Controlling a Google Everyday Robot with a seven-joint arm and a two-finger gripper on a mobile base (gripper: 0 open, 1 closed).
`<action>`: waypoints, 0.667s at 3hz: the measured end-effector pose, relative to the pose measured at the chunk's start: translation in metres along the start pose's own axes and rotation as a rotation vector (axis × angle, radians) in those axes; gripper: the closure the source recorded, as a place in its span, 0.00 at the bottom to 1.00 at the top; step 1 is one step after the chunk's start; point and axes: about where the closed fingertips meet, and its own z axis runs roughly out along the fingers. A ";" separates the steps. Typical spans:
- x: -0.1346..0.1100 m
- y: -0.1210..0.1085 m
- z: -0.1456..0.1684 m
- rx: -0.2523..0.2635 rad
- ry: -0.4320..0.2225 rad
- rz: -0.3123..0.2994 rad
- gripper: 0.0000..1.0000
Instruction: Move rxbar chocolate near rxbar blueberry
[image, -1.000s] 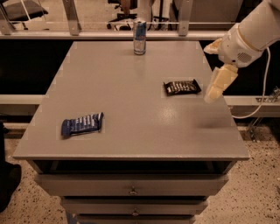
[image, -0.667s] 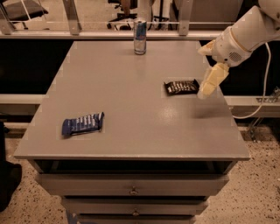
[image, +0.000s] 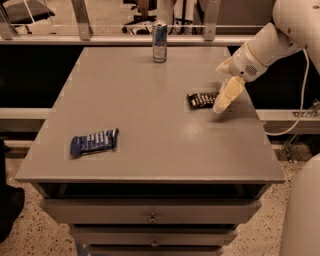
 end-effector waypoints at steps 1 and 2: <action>0.006 -0.003 0.011 -0.022 0.003 0.030 0.14; 0.006 -0.003 0.013 -0.033 -0.002 0.048 0.37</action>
Offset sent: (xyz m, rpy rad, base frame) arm 0.0023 -0.0044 -0.0071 0.0273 0.0680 -0.0358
